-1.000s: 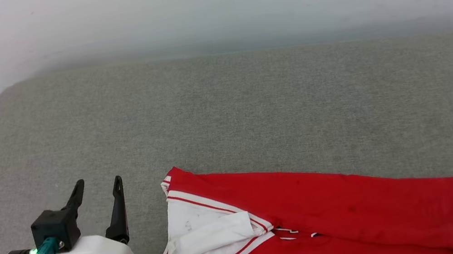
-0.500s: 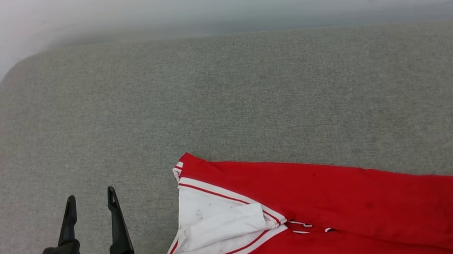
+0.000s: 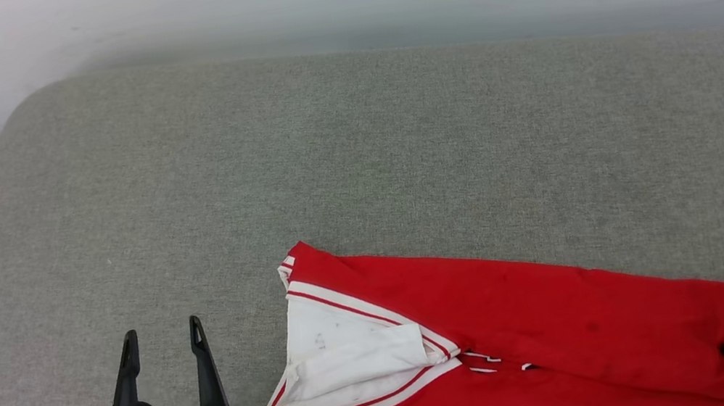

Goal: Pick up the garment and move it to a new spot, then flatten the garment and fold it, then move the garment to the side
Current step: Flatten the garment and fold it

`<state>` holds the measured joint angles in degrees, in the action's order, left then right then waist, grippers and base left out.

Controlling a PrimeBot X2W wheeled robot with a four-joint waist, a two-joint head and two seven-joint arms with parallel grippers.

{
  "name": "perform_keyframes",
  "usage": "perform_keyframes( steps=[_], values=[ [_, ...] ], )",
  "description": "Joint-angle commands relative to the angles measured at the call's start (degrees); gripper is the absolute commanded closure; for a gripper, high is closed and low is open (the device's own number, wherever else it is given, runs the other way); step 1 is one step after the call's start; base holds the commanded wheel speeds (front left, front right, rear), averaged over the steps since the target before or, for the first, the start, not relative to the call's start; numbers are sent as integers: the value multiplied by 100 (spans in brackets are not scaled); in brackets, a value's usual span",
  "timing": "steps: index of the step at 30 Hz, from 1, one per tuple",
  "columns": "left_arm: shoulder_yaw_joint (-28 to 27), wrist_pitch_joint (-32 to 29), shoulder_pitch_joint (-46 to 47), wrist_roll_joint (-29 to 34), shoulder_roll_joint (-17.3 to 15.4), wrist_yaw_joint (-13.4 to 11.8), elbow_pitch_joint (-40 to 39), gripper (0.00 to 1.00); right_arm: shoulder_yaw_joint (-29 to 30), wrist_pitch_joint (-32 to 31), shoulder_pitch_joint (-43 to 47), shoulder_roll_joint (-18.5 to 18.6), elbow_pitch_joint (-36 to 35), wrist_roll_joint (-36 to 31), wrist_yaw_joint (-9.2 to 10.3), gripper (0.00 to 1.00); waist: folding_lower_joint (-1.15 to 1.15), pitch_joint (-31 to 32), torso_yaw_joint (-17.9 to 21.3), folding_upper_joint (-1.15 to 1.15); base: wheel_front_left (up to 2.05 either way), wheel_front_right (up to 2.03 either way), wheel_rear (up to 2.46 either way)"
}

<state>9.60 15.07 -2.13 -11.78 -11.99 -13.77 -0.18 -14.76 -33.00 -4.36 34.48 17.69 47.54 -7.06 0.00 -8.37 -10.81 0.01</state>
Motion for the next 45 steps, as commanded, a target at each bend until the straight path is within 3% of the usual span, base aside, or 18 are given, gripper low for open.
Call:
perform_keyframes(
  steps=[1,11,23,28,35,45],
  values=[
    [-88,12,-97,175,102,100,24,0,-294,14,67,-228,109,107,-76,100,0,21,23,-1,0,0,0],
    [-438,12,-239,629,473,557,67,0,-45,454,-125,344,235,323,-37,100,0,178,133,-1,0,0,0],
    [-643,13,-312,875,629,822,160,0,384,529,-206,885,673,110,-37,100,0,283,167,-1,0,0,0],
    [-648,12,-348,966,654,920,244,0,470,619,-75,781,462,213,-39,100,0,399,145,-1,0,0,0],
    [-665,13,-397,1017,684,1020,310,0,331,510,67,638,-560,114,-40,100,0,496,162,-1,0,0,0],
    [-592,13,-221,1055,757,1097,383,0,-550,73,-464,-7,-1657,-291,-40,100,0,402,4,-1,0,0,0]
  ],
)
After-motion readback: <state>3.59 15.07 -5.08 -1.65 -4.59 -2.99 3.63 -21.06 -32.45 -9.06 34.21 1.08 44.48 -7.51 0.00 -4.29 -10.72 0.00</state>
